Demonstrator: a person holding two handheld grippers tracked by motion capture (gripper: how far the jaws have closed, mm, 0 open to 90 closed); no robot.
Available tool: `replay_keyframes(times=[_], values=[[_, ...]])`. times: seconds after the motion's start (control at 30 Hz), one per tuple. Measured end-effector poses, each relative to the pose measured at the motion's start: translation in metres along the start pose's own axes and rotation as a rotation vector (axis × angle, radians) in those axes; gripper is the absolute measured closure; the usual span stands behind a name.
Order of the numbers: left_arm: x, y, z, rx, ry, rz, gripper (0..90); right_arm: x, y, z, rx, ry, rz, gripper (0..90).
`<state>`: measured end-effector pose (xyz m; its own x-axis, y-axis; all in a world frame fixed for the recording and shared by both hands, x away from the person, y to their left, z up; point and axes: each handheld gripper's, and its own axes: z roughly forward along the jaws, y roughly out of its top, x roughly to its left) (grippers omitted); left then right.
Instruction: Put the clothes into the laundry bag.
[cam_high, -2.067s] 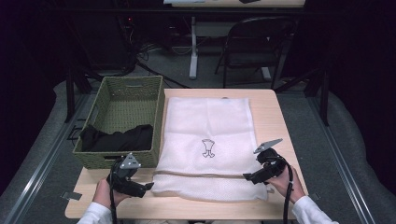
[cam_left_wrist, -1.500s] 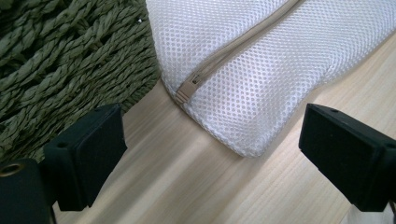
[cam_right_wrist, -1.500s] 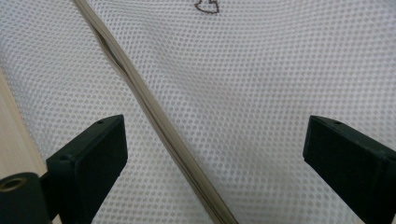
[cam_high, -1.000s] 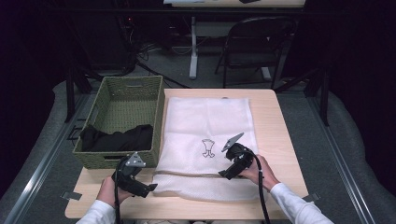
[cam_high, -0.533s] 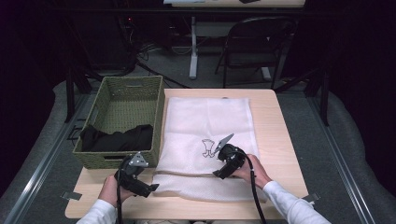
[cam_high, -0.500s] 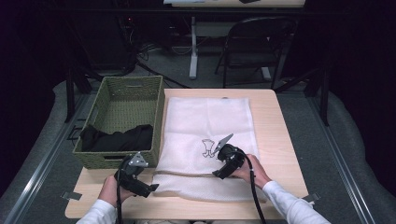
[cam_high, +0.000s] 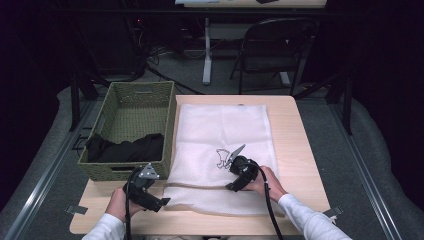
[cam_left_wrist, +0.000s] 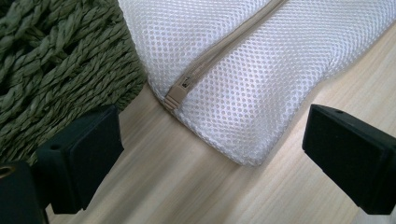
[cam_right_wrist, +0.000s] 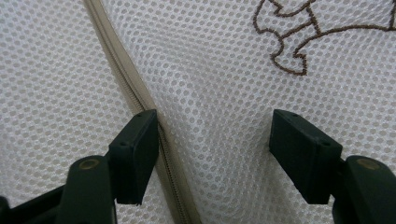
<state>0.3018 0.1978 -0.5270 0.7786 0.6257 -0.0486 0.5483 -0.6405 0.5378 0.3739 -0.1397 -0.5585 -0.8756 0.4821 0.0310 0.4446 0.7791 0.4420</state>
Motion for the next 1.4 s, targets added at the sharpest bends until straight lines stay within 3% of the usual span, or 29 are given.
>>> replay_keyframes(times=[0.2, 0.23, 0.6, 0.63, 0.7, 0.77, 0.83, 0.87, 0.97, 1.0, 1.07, 1.4], values=[[-0.001, -0.001, 0.000, -0.004, -0.004, 0.002, 4.8, -0.003, -0.001, -0.001, -0.008, 0.006, 0.010, 36.9], [-0.001, -0.001, -0.001, -0.002, -0.003, 0.005, 4.8, -0.003, -0.002, -0.001, -0.013, 0.010, 0.022, 40.8], [-0.001, -0.002, 0.000, -0.003, -0.008, 0.020, 4.7, -0.001, -0.001, -0.001, -0.004, -0.018, 0.001, 42.2], [-0.001, -0.002, 0.000, -0.003, -0.008, 0.020, 4.7, 0.002, -0.001, -0.002, -0.010, -0.039, -0.024, 42.2], [-0.002, -0.003, 0.000, -0.002, -0.010, 0.022, 4.8, 0.004, 0.000, -0.003, -0.012, -0.045, -0.019, 68.2], [-0.002, -0.004, 0.000, -0.009, -0.017, 0.019, 5.1, 0.004, 0.000, -0.003, -0.016, -0.050, -0.017, 76.3], [-0.002, -0.004, 0.000, -0.009, -0.017, 0.019, 6.2, 0.004, -0.001, -0.003, -0.019, -0.056, -0.022, 76.3], [-0.002, -0.004, 0.000, -0.009, -0.017, 0.019, 6.2, 0.004, -0.001, -0.003, -0.019, -0.056, -0.022, 86.3], [-0.002, -0.004, 0.000, -0.009, -0.017, 0.019, 6.2, 0.004, -0.001, -0.003, -0.019, -0.056, -0.022, 86.3], [-0.001, -0.004, -0.003, -0.027, -0.044, 0.046, 6.2, 0.004, -0.001, -0.003, -0.019, -0.056, -0.022, 86.3], [-0.002, -0.004, -0.003, -0.022, -0.044, 0.057, 8.8, 0.004, 0.000, -0.007, -0.033, -0.068, -0.027, 86.4], [-0.004, -0.003, -0.007, -0.014, -0.028, 0.072, 3.8, 0.006, 0.006, -0.031, -0.116, -0.100, -0.030, 86.6]])
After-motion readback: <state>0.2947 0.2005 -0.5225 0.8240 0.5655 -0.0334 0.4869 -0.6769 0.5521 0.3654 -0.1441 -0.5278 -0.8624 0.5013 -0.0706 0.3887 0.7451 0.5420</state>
